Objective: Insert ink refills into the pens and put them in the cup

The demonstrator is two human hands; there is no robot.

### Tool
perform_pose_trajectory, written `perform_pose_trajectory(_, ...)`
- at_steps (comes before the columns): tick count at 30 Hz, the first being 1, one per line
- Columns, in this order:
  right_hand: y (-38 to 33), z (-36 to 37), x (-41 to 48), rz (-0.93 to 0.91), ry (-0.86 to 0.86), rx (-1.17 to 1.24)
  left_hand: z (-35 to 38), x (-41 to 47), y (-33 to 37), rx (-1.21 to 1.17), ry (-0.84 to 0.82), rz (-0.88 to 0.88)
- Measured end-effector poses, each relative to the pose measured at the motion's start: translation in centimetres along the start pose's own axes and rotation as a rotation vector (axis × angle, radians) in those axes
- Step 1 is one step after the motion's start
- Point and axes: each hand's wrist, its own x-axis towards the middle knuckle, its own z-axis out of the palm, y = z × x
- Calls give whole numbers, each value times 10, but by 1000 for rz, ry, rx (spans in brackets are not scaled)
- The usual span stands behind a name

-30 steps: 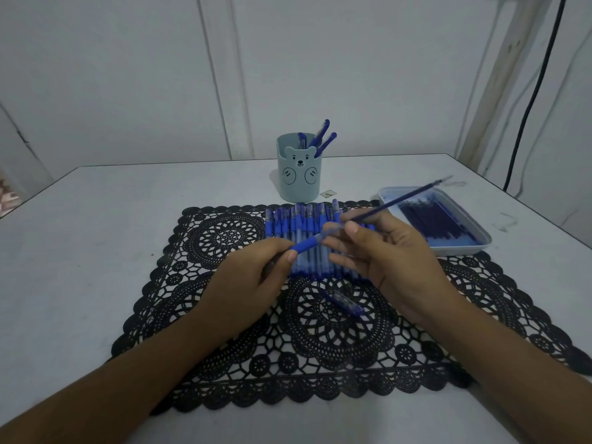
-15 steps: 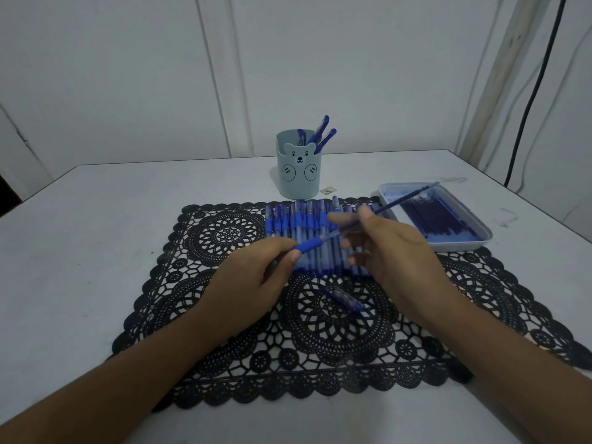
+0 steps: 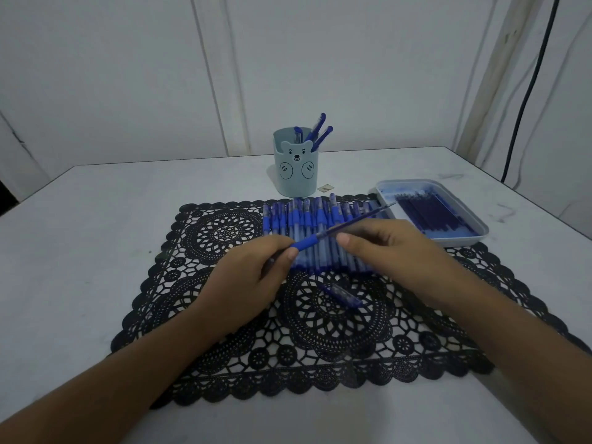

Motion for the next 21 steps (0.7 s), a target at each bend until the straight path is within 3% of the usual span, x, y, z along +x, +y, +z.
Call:
perform_pose_trajectory(6, 6, -3, 3, 28, 172, 445, 1, -1, -1, 3, 8, 1)
perform_pose_trajectory(8, 6, 0, 3, 9, 181, 473, 1, -1, -1, 18, -5, -2)
perform_pose_trajectory(14, 8, 5, -2, 67, -164, 126, 1, -1, -2, 23, -33, 4)
perform_pose_trajectory(18, 9, -7, 0, -4, -62, -177, 1, 0, -2, 11, -8, -5)
perform_pose_trajectory(21, 9, -12, -1, -127, -154, -516, 1, 0, -2, 13, -12, -5)
